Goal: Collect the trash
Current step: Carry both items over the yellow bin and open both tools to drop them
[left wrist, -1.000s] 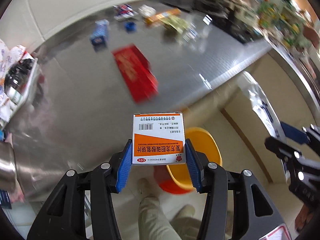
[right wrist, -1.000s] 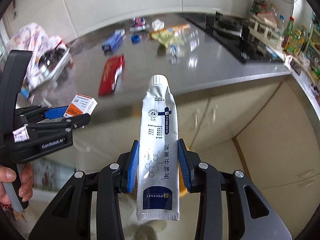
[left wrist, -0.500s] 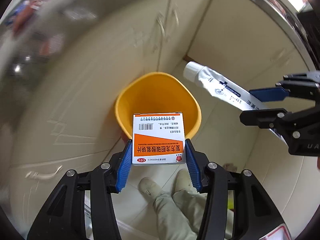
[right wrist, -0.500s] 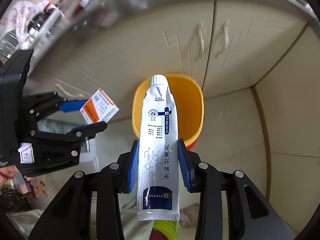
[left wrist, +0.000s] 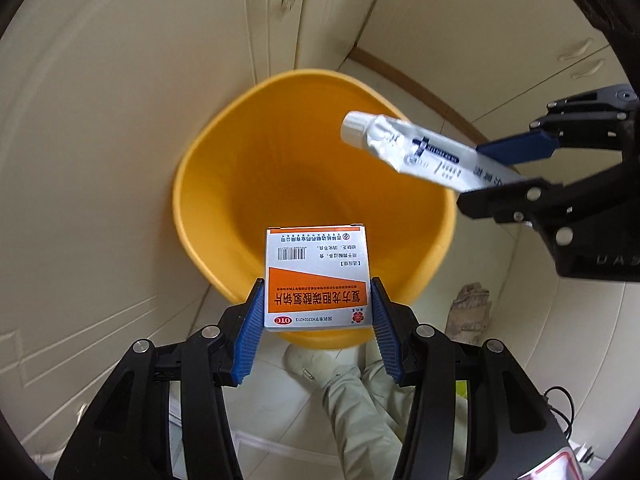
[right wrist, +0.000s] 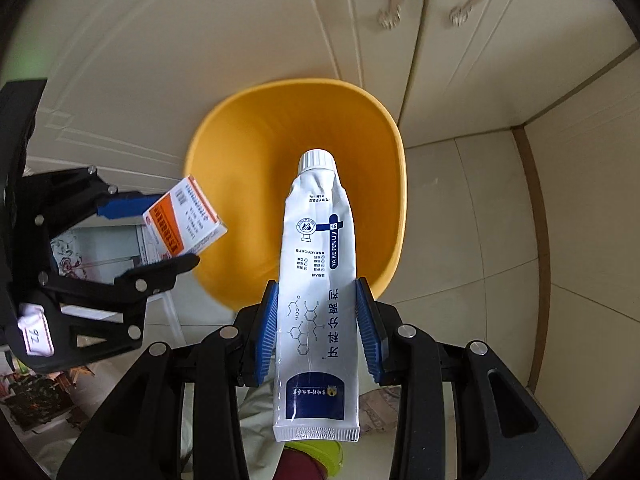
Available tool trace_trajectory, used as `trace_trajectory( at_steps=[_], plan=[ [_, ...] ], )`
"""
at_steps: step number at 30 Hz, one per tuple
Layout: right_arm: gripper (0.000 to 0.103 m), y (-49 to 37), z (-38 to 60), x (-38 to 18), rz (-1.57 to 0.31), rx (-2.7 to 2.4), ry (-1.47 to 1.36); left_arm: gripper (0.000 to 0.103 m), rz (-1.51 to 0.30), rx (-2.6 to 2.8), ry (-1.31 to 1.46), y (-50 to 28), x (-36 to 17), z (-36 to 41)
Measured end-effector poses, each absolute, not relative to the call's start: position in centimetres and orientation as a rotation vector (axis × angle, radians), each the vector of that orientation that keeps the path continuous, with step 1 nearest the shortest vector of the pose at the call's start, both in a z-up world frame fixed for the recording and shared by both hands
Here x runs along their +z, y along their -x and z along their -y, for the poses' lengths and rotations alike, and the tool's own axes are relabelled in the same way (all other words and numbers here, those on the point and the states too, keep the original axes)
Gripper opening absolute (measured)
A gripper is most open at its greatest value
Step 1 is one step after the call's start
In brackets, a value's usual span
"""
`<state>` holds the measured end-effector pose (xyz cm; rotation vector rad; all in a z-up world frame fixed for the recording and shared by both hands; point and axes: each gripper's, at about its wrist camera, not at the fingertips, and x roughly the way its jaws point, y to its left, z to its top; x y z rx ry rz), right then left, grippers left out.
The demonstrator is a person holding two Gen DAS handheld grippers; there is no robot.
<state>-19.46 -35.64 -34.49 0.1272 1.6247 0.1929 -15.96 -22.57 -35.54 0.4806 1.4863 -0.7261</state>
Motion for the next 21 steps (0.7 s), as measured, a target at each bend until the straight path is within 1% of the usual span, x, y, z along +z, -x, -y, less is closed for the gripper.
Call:
trace_trajectory(
  at_steps=[3,7,15,16,17,18,21],
  plan=[
    [0.039,18.5,36.1,-36.1,-1.638,0.189,-0.157,0.05,-1.502,-0.718,-0.484,15.5,-37.2,23.5],
    [0.039,18.3,36.2,-36.7,-1.644,0.195,-0.179,0.05,-1.517,-0.708,-0.48,15.1,-38.6,23.5],
    [0.041,17.8,36.6,-37.6,-1.641,0.206,-0.193,0.051,-1.53,-0.708,-0.48,15.6,-39.3,23.8],
    [0.05,17.8,36.7,-37.4,-1.636,0.205,-0.195,0.054,-1.531,-0.704,-0.476,15.8,-39.0,23.5],
    [0.06,17.7,36.8,-37.2,-1.63,0.203,-0.202,0.067,-1.532,-0.697,-0.475,16.0,-38.6,23.2],
    [0.067,17.7,36.9,-36.9,-1.62,0.203,-0.209,0.073,-1.518,-0.687,-0.479,16.1,-38.4,23.2],
    [0.067,17.7,37.1,-36.1,-1.602,0.197,-0.211,0.073,-1.507,-0.693,-0.491,16.7,-38.0,23.4]
  ],
)
